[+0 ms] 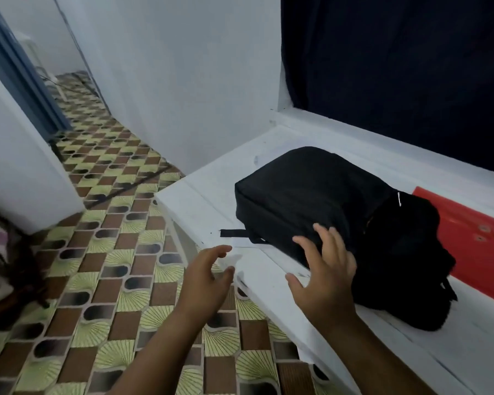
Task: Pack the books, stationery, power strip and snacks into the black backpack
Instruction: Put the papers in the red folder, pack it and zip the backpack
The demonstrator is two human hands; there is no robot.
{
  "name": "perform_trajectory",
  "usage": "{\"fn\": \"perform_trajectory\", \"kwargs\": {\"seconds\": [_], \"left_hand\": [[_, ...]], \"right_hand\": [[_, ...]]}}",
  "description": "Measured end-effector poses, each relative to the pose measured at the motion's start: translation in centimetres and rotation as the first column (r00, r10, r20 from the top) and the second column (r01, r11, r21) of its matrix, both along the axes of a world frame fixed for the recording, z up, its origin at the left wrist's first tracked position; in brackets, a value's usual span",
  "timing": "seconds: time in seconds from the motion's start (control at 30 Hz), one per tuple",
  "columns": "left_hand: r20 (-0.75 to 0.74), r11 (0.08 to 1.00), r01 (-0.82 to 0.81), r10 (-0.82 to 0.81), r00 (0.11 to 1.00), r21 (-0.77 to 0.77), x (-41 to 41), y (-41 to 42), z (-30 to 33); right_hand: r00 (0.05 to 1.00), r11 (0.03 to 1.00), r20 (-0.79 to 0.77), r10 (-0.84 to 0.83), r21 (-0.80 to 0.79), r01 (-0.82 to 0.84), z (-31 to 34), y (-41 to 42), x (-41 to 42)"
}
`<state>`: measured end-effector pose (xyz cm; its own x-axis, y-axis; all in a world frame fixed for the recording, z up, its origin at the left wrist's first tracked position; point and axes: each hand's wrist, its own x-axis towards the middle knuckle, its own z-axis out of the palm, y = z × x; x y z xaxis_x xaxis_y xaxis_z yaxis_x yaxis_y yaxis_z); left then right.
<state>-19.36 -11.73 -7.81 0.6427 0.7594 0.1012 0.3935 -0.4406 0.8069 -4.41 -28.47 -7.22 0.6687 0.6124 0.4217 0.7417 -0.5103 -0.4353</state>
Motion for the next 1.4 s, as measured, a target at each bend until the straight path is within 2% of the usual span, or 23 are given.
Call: {"fn": "perform_trajectory", "kwargs": {"seconds": [0.1,0.2,0.27,0.37,0.5,0.63,0.8,0.93,1.03,1.23,1.4], "left_hand": [[-0.051,1.0,0.015,-0.015,0.999,-0.002,1.6,1.8,-0.2],[-0.08,1.0,0.01,-0.011,0.997,-0.007,3.6,3.3,-0.4],[-0.096,1.0,0.001,-0.002,0.995,-0.014,4.7,4.3,-0.4],[-0.123,1.0,-0.009,0.008,0.992,-0.011,5.8,6.0,-0.7],[-0.147,0.996,-0.086,0.086,0.985,0.005,7.6,8.2,-1.2],[-0.191,0.989,-0.145,0.145,0.971,0.015,10.1,9.0,-2.0],[-0.381,0.982,-0.128,0.171,0.909,0.136,13.2,11.1,-1.8],[-0.487,0.98,-0.007,0.105,0.867,0.199,16.1,14.3,-1.8],[-0.521,0.974,0.076,0.047,0.852,0.213,18.0,16.3,-1.9],[-0.32,0.969,0.15,-0.081,0.944,0.197,20.0,19.2,-2.8],[-0.108,0.962,0.252,-0.241,0.964,0.108,20.1,21.8,-3.1]], "right_hand": [[0.997,0.973,0.043,-0.07,-0.219,0.078,0.6,2.7,2.3],[0.99,0.946,0.053,-0.131,-0.292,0.14,0.6,4.6,4.7],[0.987,0.96,0.104,-0.123,-0.24,0.144,0.1,5.3,5.9],[0.979,0.989,0.169,-0.118,-0.071,0.131,-0.3,5.8,7.4],[0.97,0.983,0.166,-0.178,0.081,0.167,1.2,6.2,9.6],[0.972,0.963,0.073,-0.224,0.171,0.209,3.4,6.3,11.5],[0.973,0.91,-0.055,-0.225,0.346,0.23,6.5,6.2,14.1],[0.923,0.859,-0.303,-0.236,0.379,0.344,9.2,5.8,15.5],[0.883,0.827,-0.397,-0.251,0.386,0.409,9.8,5.7,15.6],[0.821,0.747,-0.467,-0.328,0.403,0.528,9.8,6.6,15.0],[0.754,0.606,-0.52,-0.401,0.467,0.644,10.4,7.2,15.4]]}}
